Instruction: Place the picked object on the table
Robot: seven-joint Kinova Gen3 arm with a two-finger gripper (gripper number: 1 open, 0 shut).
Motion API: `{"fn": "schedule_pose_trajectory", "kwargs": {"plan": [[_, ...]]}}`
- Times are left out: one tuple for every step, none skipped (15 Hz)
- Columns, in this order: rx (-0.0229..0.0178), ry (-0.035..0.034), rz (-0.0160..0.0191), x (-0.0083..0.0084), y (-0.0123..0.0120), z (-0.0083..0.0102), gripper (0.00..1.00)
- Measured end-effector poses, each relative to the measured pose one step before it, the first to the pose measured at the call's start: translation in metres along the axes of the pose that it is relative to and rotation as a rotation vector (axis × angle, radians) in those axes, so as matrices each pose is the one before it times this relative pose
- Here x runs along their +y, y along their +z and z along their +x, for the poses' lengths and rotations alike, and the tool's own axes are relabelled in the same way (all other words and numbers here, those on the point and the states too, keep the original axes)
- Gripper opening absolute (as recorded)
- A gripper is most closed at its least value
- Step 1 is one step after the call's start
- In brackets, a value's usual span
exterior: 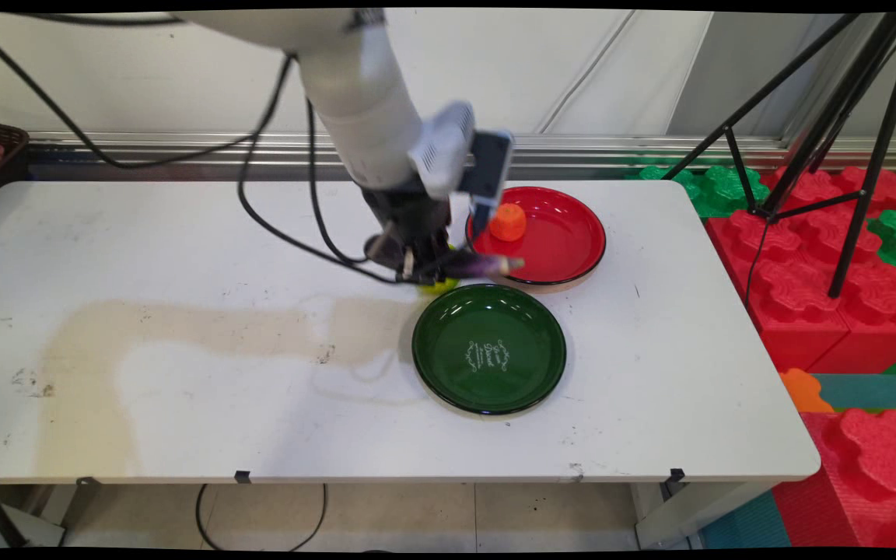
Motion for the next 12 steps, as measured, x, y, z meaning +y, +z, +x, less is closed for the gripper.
{"fn": "schedule_pose_trajectory", "kwargs": {"plan": [[0.00634, -0.03887, 0.01530, -0.00537, -0.00951, -0.00727, 0.00], [0.00663, -0.04155, 0.01455, -0.00596, -0.00814, -0.00616, 0.00], [0.00469, -0.03672, 0.01215, -0.00562, -0.00603, -0.00492, 0.00], [0.00214, -0.02567, 0.00843, -0.00401, -0.00343, -0.00283, 0.00], [0.00213, -0.03790, 0.01237, -0.00621, -0.00436, -0.00380, 0.00], [0.00126, -0.04872, 0.01355, -0.00780, -0.00359, -0.00419, 0.00], [0.00177, -0.04785, 0.01374, -0.00815, -0.00239, -0.00324, 0.00], [-0.00059, -0.04027, 0.01054, -0.00745, 0.00003, -0.00223, 0.00], [-0.00605, -0.04469, 0.01213, -0.00878, 0.00191, -0.00265, 0.00], [-0.00829, -0.04251, 0.01080, -0.00842, 0.00320, -0.00231, 0.00], [-0.00836, -0.03519, 0.00833, -0.00690, 0.00369, -0.00160, 0.00], [-0.01130, -0.04268, 0.00698, -0.00740, 0.00590, -0.00218, 0.00]]}}
